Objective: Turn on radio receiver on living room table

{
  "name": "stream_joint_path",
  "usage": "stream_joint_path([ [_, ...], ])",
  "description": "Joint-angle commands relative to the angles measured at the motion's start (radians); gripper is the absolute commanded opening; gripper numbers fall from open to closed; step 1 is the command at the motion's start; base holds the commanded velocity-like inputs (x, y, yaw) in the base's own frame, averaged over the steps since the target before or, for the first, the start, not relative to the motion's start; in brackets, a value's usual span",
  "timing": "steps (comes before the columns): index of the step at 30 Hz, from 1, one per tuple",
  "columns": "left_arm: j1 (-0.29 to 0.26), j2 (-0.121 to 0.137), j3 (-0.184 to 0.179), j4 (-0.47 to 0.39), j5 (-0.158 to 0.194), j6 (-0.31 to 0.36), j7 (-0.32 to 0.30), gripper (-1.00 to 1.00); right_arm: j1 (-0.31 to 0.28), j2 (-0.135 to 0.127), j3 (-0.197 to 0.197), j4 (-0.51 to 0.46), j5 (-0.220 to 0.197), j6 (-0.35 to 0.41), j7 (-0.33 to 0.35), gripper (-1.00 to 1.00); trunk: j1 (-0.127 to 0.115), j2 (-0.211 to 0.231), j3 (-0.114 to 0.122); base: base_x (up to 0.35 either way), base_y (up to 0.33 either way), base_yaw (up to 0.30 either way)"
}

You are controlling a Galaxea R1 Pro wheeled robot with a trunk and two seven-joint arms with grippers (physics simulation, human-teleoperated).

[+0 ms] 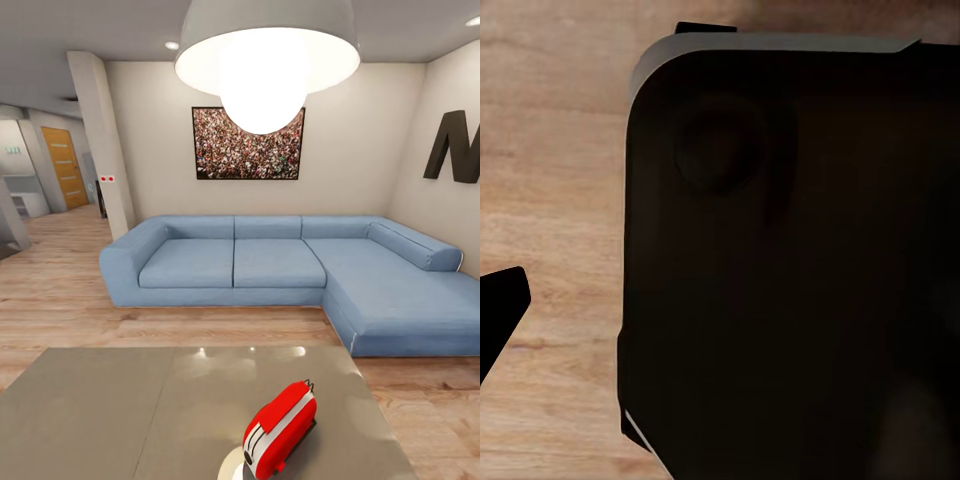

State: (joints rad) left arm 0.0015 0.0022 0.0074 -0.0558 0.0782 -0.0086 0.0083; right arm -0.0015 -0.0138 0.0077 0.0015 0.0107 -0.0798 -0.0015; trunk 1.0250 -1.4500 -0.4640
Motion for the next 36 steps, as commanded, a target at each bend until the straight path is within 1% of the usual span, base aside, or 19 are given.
stream_joint_path([
  [1, 0.0, 0.0, 0.0, 0.0, 0.0, 0.0, 0.0, 1.0, 0.0, 0.0, 0.0, 0.0, 0.0, 0.0, 0.0, 1.0, 0.0, 0.0, 0.0, 0.009, 0.0, 0.0],
  [16, 0.0, -0.001, 0.0, -0.001, 0.0, -0.001, -0.001, 1.0, 0.0, 0.0, 0.0, 0.0, 0.0, 0.0, 0.0, 1.0, 0.0, 0.0, 0.0, 0.002, 0.0, 0.0],
  [36, 0.0, 0.001, -0.001, 0.001, -0.001, 0.006, -0.004, 1.0, 0.0, -0.001, -0.001, 0.0, -0.001, 0.0, 0.0, 1.0, -0.077, 0.14, 0.063, 0.0, 0.0, 0.0],
])
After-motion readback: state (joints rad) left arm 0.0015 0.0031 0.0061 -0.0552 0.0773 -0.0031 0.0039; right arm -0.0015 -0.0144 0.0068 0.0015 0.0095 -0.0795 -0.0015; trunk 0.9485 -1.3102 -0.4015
